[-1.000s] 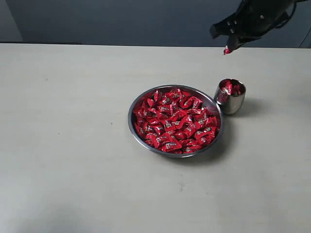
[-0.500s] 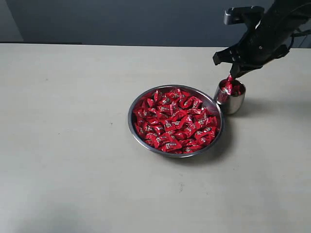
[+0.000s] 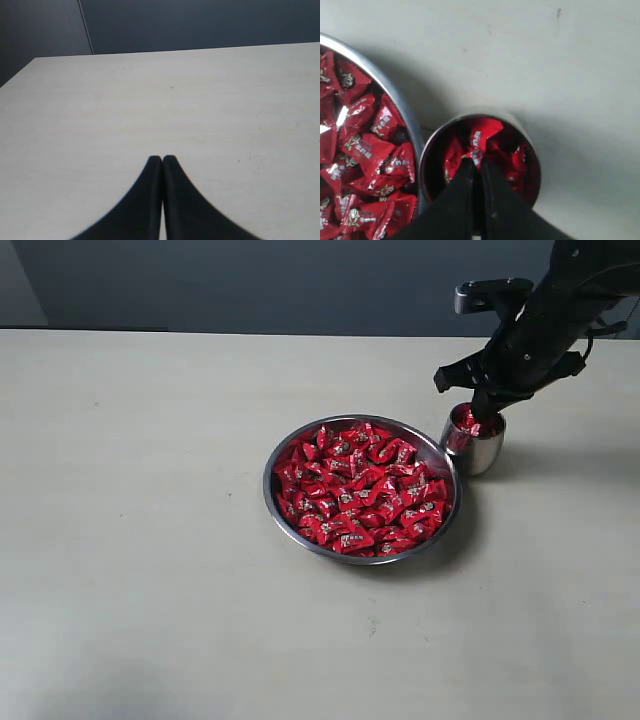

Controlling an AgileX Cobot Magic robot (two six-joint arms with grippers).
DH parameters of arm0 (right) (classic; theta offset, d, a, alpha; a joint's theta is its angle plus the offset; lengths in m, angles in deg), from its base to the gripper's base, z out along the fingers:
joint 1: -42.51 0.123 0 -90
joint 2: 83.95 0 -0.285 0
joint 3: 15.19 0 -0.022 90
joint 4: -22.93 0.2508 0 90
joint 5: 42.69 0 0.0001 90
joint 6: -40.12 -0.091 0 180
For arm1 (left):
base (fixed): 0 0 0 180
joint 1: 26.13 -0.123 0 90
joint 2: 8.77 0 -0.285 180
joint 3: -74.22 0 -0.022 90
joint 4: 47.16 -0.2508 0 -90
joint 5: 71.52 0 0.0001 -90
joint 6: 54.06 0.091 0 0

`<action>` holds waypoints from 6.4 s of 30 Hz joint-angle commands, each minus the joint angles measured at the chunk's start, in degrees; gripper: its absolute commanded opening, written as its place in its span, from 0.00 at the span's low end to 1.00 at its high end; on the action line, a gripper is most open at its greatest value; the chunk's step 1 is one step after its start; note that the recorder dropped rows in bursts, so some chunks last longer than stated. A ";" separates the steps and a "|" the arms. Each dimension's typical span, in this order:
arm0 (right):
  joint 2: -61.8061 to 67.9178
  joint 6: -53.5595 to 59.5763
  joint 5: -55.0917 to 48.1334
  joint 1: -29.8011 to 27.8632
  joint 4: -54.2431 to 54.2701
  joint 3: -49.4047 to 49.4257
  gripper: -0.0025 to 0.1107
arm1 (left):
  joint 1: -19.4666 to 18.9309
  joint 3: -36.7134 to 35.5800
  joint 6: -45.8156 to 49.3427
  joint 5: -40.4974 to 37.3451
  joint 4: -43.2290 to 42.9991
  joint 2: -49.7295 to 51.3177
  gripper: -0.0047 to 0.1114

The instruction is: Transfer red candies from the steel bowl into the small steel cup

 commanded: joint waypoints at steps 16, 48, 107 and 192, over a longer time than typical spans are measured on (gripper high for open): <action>0.15 0.16 -0.12 -0.36 0.80 0.18 0.35 | 0.38 -0.11 -0.08 0.45 -0.11 -0.27 0.04; -6.33 0.16 0.90 -0.36 0.82 -0.09 0.35 | 0.38 -0.11 -0.08 0.45 -0.11 -0.27 0.04; -45.30 0.26 29.34 1.27 11.14 33.03 0.01 | 0.38 -0.11 -0.08 0.45 -0.11 -0.27 0.04; -103.83 -7.51 28.18 -21.64 -9.68 72.61 0.01 | 0.38 -0.11 -0.08 0.45 -0.11 -0.27 0.04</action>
